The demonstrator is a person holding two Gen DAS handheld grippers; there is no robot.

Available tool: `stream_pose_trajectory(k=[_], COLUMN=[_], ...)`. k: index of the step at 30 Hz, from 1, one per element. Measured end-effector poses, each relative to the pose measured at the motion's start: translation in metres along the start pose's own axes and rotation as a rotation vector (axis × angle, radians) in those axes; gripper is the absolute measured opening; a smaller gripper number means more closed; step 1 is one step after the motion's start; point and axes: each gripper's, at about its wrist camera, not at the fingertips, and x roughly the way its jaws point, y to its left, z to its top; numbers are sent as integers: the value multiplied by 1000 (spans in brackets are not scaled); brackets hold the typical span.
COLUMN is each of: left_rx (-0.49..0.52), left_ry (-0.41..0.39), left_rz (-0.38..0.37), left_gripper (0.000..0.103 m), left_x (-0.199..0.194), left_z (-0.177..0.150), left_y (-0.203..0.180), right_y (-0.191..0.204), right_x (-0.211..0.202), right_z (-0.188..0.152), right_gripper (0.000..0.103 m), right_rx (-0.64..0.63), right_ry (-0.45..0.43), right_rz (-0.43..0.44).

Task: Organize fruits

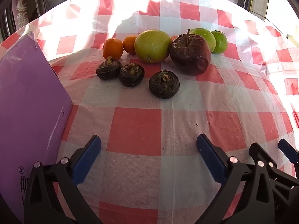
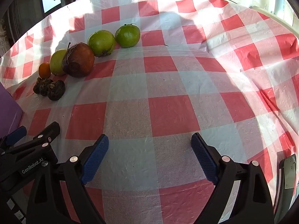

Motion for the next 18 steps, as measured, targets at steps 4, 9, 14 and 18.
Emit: stream_pose_trajectory(k=[4, 9, 14, 18], left_rx=[-1, 1, 1, 1], left_ry=[1, -3, -2, -1], left_rz=[-2, 0, -1, -2], left_gripper=[102, 102, 102, 102], left_x=[0, -2, -1, 0], left_z=[1, -2, 0, -1], left_y=[5, -2, -4, 0], right_y=[0, 1, 2, 2], right_x=[0, -1, -1, -1], right_z=[0, 1, 1, 1], right_gripper=[87, 87, 87, 87], right_rx=[0, -1, -1, 0], right_ry=[1, 1, 1, 1], right_rz=[-1, -1, -1, 1])
